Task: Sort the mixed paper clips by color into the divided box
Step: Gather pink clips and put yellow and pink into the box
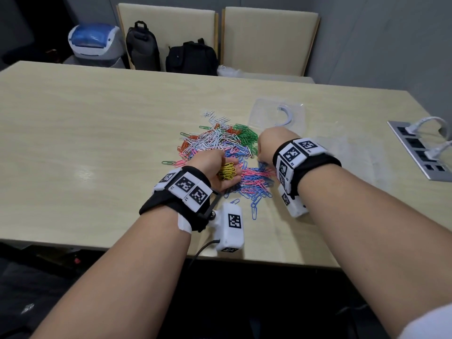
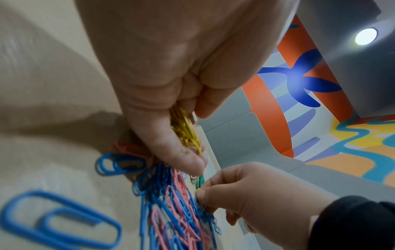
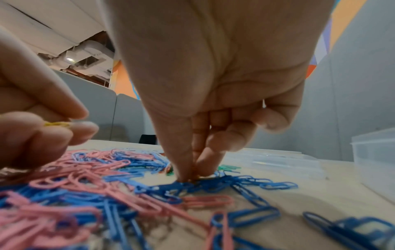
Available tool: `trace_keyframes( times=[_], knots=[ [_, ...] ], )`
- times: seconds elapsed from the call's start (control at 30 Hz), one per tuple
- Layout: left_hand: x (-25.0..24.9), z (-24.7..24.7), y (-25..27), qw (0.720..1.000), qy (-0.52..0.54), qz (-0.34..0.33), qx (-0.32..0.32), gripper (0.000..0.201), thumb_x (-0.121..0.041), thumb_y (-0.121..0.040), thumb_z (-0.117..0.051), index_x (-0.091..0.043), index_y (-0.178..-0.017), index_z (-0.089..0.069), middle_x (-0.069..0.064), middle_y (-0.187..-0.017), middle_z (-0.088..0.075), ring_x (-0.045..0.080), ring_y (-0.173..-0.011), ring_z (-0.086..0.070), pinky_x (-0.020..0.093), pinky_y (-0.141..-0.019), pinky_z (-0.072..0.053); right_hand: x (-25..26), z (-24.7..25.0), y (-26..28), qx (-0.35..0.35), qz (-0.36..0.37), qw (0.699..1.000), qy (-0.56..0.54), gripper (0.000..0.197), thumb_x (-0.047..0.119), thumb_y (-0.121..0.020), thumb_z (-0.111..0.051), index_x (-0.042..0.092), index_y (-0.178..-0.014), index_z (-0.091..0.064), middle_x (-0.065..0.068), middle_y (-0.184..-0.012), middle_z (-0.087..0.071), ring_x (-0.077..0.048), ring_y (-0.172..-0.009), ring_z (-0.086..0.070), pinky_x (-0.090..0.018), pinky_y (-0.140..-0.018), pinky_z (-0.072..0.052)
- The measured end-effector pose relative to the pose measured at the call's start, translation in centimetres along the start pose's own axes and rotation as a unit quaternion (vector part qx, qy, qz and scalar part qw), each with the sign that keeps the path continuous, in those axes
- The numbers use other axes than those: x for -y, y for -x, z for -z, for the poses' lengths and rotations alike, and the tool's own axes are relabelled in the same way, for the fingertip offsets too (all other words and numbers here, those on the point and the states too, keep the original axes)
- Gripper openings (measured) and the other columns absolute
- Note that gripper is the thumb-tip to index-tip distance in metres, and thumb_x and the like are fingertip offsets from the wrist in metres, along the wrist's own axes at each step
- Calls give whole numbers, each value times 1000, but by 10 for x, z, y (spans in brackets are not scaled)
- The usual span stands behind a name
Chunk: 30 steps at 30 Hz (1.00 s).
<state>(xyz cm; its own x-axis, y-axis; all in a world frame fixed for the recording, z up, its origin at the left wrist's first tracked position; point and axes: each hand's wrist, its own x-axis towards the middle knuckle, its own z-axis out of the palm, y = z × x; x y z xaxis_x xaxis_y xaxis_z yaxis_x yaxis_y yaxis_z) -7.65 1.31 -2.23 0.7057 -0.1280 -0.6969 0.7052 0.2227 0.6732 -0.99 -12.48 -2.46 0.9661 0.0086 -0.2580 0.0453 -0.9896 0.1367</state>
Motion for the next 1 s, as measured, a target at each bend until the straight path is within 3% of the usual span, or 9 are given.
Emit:
trace_keyframes(
  times=[0.07,0.13,0.27,0.43,0.5,0.57,0.67,0.83,1.0],
  knots=[
    [-1,0,-1,1000,-7,2,0,39,-26,-104,-29,-4,-85,-56,10,-75,-56,18,-67,-56,29,-65,-51,-1,0,4,-5,1,1000,-6,21,29,-70,-74,12,-65,-63,-2,-62,-55,-30,-68,-60,-40,-72,-56],
    [-2,1,-2,1000,-7,1,-2,41,-27,-104,-29,-4,-85,-57,11,-75,-56,18,-68,-57,29,-64,-52,-4,4,11,-6,4,1000,-19,11,24,-78,-68,13,-77,-69,-4,-72,-62,-29,-72,-60,-31,-69,-51],
    [-4,3,-6,1000,3,-9,-4,42,-28,-104,-29,-2,-85,-57,13,-76,-57,20,-70,-58,30,-65,-53,-1,22,29,-37,53,995,-75,18,21,-88,-57,13,-93,-72,-5,-88,-69,-23,-82,-64,-30,-73,-54],
    [-10,6,-11,999,46,-21,-20,27,-17,-100,-40,-1,-82,-54,16,-76,-58,27,-71,-61,37,-56,-59,27,46,54,27,149,972,-178,13,28,-85,-66,18,-87,-74,6,-60,-59,-10,-60,-54,-23,-54,-42],
    [-12,10,-10,998,55,-19,-19,30,-18,-102,-37,-2,-82,-53,15,-73,-57,25,-67,-58,36,-48,-57,32,46,51,17,157,970,-184,16,28,-87,-64,16,-89,-75,3,-62,-62,-12,-61,-54,-24,-57,-42],
    [-14,18,-7,999,43,-26,-18,38,-22,-103,-31,-3,-79,-54,13,-64,-55,22,-64,-54,29,-43,-54,30,46,46,-2,138,975,-173,18,27,-88,-63,13,-91,-75,-3,-76,-68,-15,-70,-59,-26,-65,-47],
    [-21,43,-7,997,42,-51,-46,41,-24,-104,-28,-4,-79,-54,11,-62,-55,20,-63,-53,25,-44,-53,20,40,34,-22,98,989,-108,25,23,-92,-54,8,-98,-73,-8,-97,-70,-24,-91,-65,-30,-76,-51],
    [-36,76,-4,992,33,-71,-94,41,-24,-104,-27,-4,-82,-56,11,-69,-54,20,-64,-54,24,-46,-54,1,24,20,-15,45,996,-72,26,23,-93,-52,8,-102,-71,-10,-103,-68,-26,-94,-63,-27,-74,-45],
    [-33,62,-1,991,12,-96,-95,34,-21,-102,-34,-8,-77,-52,6,-61,-50,15,-49,-50,18,-40,-47,-28,29,27,-56,-10,995,-78,31,22,-96,-45,9,-112,-68,-11,-117,-65,-26,-110,-58,-32,-96,-42]
  ],
)
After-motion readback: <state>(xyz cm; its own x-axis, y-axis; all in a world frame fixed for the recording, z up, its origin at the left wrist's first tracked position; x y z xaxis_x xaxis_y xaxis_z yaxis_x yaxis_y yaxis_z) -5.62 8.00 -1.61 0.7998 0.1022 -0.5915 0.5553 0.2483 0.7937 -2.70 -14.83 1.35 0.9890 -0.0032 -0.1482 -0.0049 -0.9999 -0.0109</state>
